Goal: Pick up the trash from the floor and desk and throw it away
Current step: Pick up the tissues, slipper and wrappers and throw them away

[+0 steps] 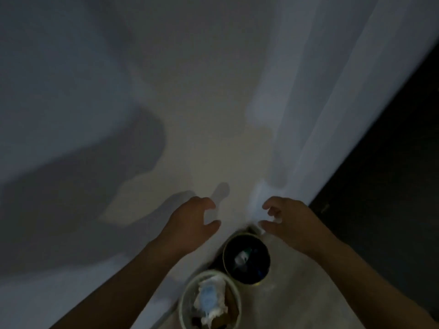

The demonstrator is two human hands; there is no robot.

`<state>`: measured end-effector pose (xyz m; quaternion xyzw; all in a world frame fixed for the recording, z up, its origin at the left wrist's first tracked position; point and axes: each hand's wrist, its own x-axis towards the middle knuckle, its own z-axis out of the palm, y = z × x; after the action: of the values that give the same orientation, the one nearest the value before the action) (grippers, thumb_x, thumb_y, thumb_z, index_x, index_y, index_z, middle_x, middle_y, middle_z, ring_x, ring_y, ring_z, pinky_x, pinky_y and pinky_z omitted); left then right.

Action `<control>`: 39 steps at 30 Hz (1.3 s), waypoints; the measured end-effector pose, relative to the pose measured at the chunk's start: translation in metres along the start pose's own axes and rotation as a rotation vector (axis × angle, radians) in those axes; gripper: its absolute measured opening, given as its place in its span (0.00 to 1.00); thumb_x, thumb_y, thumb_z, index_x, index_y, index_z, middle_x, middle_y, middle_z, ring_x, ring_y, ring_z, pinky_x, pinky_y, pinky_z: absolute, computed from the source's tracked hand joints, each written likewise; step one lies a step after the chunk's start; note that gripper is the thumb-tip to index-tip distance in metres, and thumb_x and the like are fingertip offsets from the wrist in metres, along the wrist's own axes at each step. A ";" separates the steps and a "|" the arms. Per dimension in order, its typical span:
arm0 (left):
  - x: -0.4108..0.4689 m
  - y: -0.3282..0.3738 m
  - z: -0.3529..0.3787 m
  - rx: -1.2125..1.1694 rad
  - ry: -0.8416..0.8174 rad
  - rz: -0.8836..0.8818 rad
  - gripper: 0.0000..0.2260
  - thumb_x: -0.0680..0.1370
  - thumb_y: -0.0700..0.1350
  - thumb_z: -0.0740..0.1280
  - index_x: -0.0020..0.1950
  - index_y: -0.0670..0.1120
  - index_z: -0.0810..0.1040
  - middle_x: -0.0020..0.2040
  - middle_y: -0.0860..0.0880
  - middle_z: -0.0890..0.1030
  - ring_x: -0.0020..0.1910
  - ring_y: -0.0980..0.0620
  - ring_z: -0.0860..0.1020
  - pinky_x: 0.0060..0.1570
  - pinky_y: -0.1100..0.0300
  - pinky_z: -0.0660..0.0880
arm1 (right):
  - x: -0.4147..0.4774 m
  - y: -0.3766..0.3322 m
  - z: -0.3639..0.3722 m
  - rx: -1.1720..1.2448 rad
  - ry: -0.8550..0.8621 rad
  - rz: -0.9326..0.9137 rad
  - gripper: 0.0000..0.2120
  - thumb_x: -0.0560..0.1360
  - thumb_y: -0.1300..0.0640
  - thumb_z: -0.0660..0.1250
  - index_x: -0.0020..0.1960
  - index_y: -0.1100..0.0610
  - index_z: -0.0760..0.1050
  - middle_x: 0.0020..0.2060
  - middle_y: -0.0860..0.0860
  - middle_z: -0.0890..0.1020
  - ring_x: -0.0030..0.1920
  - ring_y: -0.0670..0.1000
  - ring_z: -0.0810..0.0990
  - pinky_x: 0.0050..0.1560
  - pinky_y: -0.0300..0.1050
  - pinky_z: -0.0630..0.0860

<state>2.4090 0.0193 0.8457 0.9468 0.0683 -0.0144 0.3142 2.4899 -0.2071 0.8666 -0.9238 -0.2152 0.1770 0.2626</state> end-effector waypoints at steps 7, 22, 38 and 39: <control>-0.036 0.075 -0.086 0.094 0.342 -0.019 0.16 0.73 0.50 0.71 0.60 0.49 0.77 0.59 0.51 0.77 0.56 0.53 0.77 0.56 0.64 0.71 | -0.010 -0.060 -0.097 -0.040 0.116 -0.389 0.17 0.71 0.48 0.72 0.58 0.50 0.75 0.47 0.45 0.79 0.48 0.44 0.76 0.53 0.42 0.75; -0.280 0.136 -0.243 0.449 0.854 -0.399 0.16 0.75 0.56 0.67 0.61 0.56 0.75 0.57 0.59 0.76 0.53 0.62 0.75 0.53 0.63 0.76 | -0.102 -0.310 -0.113 0.035 0.038 -1.176 0.17 0.69 0.48 0.73 0.56 0.48 0.77 0.47 0.42 0.80 0.49 0.42 0.77 0.54 0.43 0.75; -0.681 0.213 -0.223 0.664 1.200 -0.931 0.16 0.73 0.54 0.70 0.60 0.54 0.77 0.56 0.58 0.77 0.52 0.61 0.76 0.53 0.64 0.74 | -0.420 -0.476 0.025 0.204 -0.270 -1.765 0.15 0.71 0.45 0.69 0.58 0.42 0.74 0.48 0.36 0.76 0.51 0.34 0.74 0.51 0.30 0.71; -0.705 0.220 -0.217 0.674 1.214 -0.957 0.16 0.73 0.54 0.71 0.59 0.54 0.77 0.55 0.58 0.77 0.53 0.61 0.76 0.53 0.65 0.74 | -0.442 -0.480 0.032 0.213 -0.282 -1.791 0.15 0.72 0.45 0.69 0.58 0.42 0.74 0.49 0.36 0.76 0.51 0.34 0.74 0.50 0.29 0.71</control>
<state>1.7382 -0.1103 1.1999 0.7024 0.6111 0.3459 -0.1164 1.9558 -0.0411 1.2050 -0.3519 -0.8645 0.0370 0.3569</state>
